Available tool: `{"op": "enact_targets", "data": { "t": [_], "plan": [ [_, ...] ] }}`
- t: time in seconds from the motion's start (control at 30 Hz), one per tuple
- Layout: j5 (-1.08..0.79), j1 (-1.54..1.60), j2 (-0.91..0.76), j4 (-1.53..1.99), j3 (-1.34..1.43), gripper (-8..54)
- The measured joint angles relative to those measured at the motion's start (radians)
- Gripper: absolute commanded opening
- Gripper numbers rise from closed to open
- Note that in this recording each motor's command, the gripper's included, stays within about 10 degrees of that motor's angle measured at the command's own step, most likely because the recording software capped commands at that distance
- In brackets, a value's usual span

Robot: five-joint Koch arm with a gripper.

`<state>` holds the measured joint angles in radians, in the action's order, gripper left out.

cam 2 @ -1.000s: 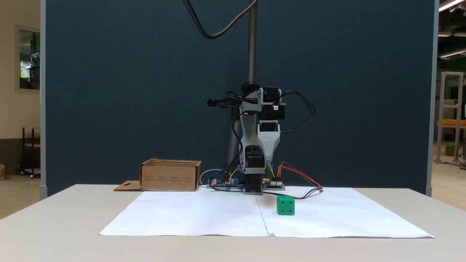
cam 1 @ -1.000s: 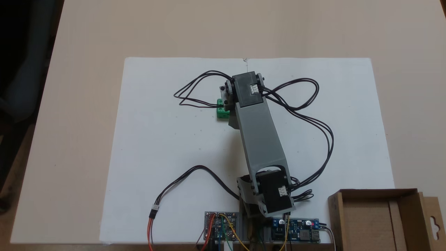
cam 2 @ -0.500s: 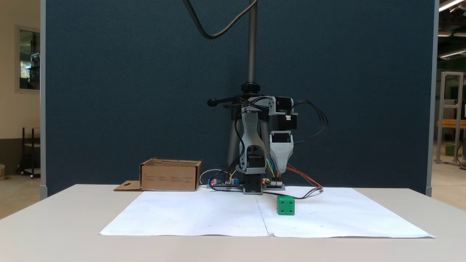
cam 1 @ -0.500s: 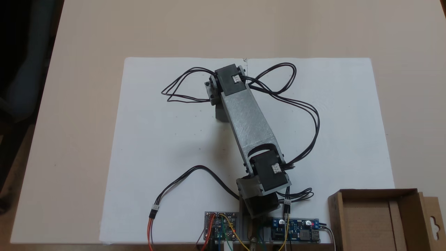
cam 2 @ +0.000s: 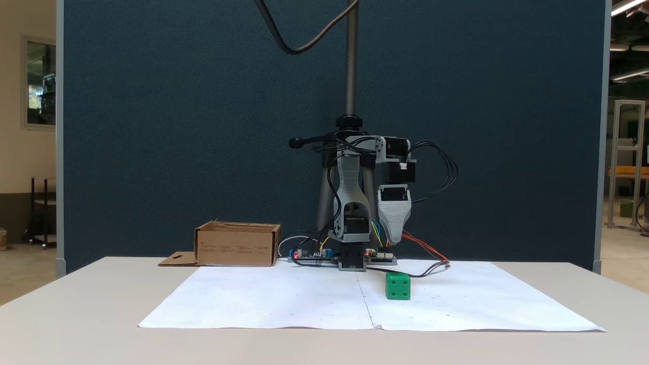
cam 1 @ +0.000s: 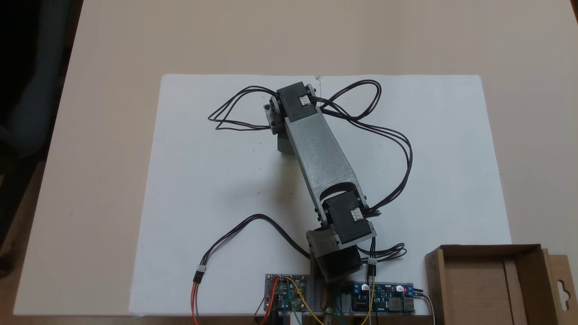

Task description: Grasp a green dice and put it in the bin.

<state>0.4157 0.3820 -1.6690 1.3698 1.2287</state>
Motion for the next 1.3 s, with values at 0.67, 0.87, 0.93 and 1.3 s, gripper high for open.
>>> {"op": "enact_targets", "data": {
  "t": [0.67,0.87,0.93,1.3],
  "plan": [
    [0.000,0.014,0.104,-0.058,0.000,41.7],
    [0.000,0.005,0.124,-0.161,0.040,41.7],
    [0.000,0.005,0.124,-0.204,0.089,41.7],
    [0.000,-0.009,0.140,-0.376,0.242,41.7]
  ]
}}
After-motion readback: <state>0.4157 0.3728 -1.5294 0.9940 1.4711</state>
